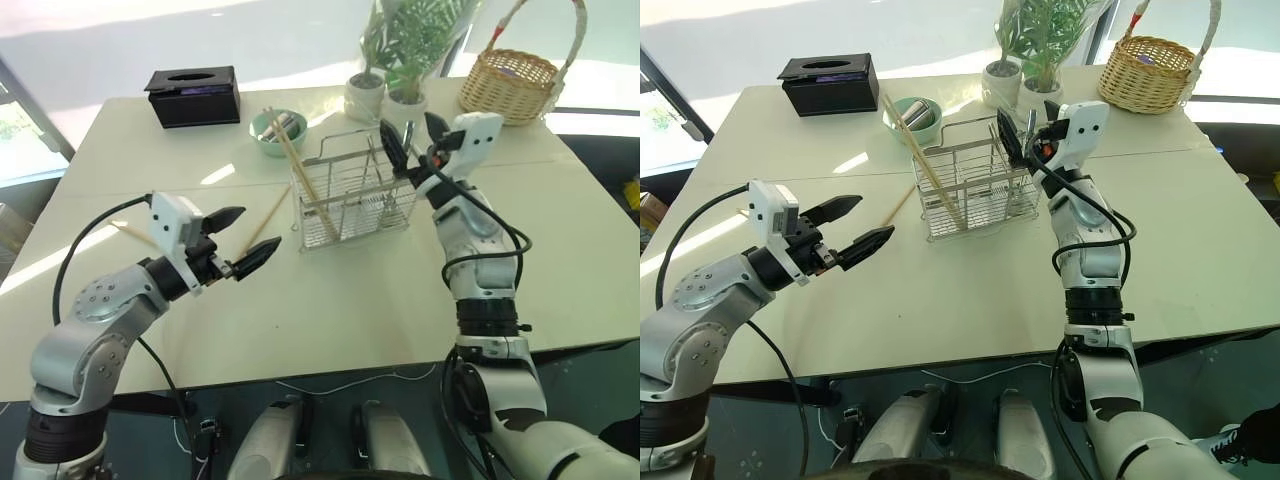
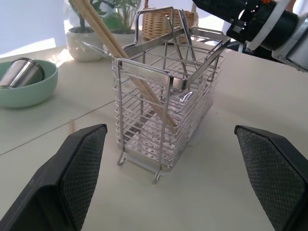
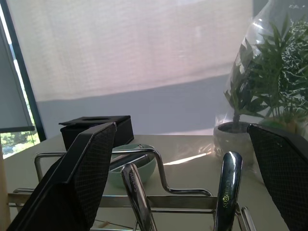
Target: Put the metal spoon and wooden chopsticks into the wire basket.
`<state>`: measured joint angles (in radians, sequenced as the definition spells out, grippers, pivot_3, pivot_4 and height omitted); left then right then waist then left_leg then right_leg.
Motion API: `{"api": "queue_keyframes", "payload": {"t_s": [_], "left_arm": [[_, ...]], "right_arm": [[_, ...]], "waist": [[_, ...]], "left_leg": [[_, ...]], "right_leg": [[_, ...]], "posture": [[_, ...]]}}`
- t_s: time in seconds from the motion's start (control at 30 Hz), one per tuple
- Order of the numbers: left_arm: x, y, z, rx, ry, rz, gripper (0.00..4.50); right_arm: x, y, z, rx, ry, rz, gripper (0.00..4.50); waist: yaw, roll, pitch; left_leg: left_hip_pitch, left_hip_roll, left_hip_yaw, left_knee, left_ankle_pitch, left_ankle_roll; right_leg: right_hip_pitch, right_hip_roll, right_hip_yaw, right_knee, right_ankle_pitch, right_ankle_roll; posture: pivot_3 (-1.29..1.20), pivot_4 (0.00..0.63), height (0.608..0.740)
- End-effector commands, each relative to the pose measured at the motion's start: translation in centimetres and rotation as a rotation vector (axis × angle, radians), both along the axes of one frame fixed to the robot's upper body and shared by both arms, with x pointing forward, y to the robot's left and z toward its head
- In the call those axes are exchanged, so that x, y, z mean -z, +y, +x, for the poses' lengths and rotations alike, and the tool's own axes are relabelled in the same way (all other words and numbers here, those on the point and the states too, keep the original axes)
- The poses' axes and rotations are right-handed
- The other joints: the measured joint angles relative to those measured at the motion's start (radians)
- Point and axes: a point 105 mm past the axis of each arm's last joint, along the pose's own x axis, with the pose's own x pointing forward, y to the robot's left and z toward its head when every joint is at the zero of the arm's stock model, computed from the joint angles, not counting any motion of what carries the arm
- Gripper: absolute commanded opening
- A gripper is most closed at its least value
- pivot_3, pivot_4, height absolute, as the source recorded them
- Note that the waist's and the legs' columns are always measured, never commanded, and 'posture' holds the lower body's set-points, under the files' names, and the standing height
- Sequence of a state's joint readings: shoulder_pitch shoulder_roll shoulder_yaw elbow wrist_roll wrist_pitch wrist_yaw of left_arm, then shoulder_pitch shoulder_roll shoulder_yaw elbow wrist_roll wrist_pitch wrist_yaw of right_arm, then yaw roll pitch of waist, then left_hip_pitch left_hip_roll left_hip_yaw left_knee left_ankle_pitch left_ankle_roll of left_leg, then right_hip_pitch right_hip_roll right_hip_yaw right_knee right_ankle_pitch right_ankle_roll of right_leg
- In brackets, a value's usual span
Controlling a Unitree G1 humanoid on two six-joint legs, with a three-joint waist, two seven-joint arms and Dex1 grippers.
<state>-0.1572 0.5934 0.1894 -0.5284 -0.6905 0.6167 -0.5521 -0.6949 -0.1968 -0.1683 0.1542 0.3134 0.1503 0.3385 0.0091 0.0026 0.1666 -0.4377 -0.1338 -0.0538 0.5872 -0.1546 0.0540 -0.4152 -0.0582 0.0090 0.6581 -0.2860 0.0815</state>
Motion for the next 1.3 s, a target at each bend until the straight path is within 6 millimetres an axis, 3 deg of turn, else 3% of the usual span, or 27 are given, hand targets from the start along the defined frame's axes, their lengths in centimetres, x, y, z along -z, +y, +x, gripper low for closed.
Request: {"api": "queue_keyframes", "payload": {"t_s": [0.03,0.13,0.4,0.63,0.9,1.17,1.3], "left_arm": [[-0.3,0.6,0.2,-0.039,-0.037,0.002,4.50],[0.4,1.7,1.0,-0.124,-0.047,0.018,4.50],[0.7,4.3,3.3,-0.269,-0.088,0.038,4.50],[1.1,5.2,5.2,-0.286,-0.085,0.112,4.50],[3.1,6.9,8.7,-0.431,-0.050,0.270,4.50],[3.8,6.2,10.2,-0.370,0.017,0.302,4.50],[4.1,6.0,10.6,-0.339,0.033,0.311,4.50]], "right_arm": [[-3.6,-0.5,-1.4,-0.003,-0.078,-0.039,4.49],[-4.5,-0.7,-2.6,-0.066,0.013,-0.134,4.49],[-4.1,-0.2,-7.3,-0.272,0.263,-0.304,4.49],[-2.0,0.4,-11.3,-0.439,0.465,-0.314,4.49],[-0.9,1.6,-14.0,-0.547,0.472,-0.329,4.49],[-0.8,2.1,-15.7,-0.587,0.424,-0.438,4.49],[-0.6,1.4,-15.8,-0.560,0.408,-0.518,4.49]], "waist": [[0.002,0.000,0.000],[0.004,0.000,0.000],[0.000,0.000,0.000],[0.005,-0.001,0.000],[0.003,-0.001,0.000],[0.005,-0.002,0.000],[0.001,-0.002,0.000]], "left_leg": [[0.000,0.000,0.000,0.000,0.000,0.000],[0.000,0.000,0.000,0.000,0.000,0.000],[-0.006,0.001,0.000,0.000,0.000,0.000],[-0.009,0.001,0.000,0.000,0.000,0.001],[-0.011,0.001,0.001,0.001,-0.001,0.003],[-0.015,0.001,0.001,0.004,-0.002,0.004],[-0.019,0.001,0.001,0.007,-0.003,0.005]], "right_leg": [[0.000,0.000,0.000,0.000,0.000,0.000],[0.000,0.000,0.000,0.000,0.000,0.000],[-0.005,-0.001,0.000,0.000,-0.002,-0.003],[-0.007,-0.002,0.000,-0.001,-0.002,-0.003],[-0.003,-0.003,0.000,-0.004,-0.001,-0.001],[-0.006,-0.003,-0.001,-0.004,0.001,0.002],[-0.008,-0.003,-0.001,-0.005,0.003,0.005]], "posture": [[0.00,0.150,0.740],[0.00,0.150,0.740],[0.00,0.150,0.740],[0.00,0.150,0.740],[0.00,0.150,0.740],[0.00,0.150,0.740],[0.00,0.150,0.740]]}}
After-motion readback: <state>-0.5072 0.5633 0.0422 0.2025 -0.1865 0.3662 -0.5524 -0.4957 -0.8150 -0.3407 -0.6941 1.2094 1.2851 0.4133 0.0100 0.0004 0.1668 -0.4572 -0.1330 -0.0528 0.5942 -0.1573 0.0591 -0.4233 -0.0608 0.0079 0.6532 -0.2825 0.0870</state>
